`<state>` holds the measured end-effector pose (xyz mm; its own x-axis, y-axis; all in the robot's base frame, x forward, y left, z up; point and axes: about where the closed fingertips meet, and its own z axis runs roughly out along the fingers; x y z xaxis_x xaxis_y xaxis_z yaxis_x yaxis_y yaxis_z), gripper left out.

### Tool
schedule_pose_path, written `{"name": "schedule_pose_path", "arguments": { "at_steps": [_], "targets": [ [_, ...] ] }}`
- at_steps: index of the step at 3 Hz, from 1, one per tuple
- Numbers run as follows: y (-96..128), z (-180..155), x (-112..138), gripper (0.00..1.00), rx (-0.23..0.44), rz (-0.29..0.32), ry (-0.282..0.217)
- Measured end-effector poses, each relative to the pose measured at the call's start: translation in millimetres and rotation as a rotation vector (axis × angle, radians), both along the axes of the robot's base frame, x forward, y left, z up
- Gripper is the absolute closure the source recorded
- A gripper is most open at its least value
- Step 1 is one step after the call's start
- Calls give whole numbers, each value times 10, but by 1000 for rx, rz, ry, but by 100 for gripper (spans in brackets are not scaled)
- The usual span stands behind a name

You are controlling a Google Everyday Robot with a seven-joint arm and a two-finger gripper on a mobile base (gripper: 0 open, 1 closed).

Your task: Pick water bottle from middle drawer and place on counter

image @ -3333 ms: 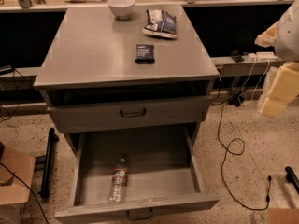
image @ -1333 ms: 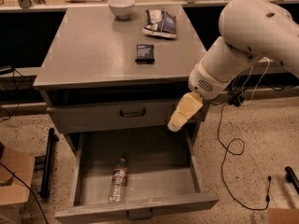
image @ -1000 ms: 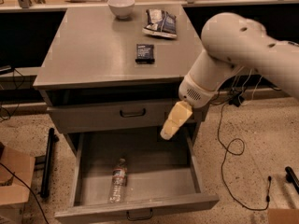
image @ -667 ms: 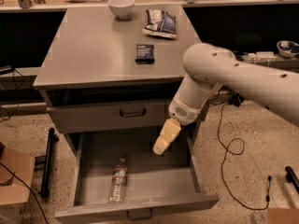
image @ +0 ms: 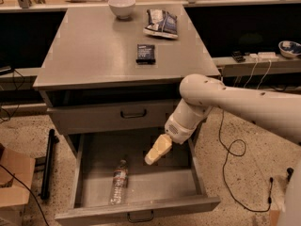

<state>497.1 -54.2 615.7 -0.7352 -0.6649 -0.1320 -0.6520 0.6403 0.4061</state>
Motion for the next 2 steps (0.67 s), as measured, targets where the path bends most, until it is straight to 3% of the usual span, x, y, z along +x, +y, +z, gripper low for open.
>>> {"name": "schedule_pose_path", "arguments": {
  "at_steps": [2],
  "targets": [
    [49, -83, 15, 0, 37, -20, 1]
  ]
}}
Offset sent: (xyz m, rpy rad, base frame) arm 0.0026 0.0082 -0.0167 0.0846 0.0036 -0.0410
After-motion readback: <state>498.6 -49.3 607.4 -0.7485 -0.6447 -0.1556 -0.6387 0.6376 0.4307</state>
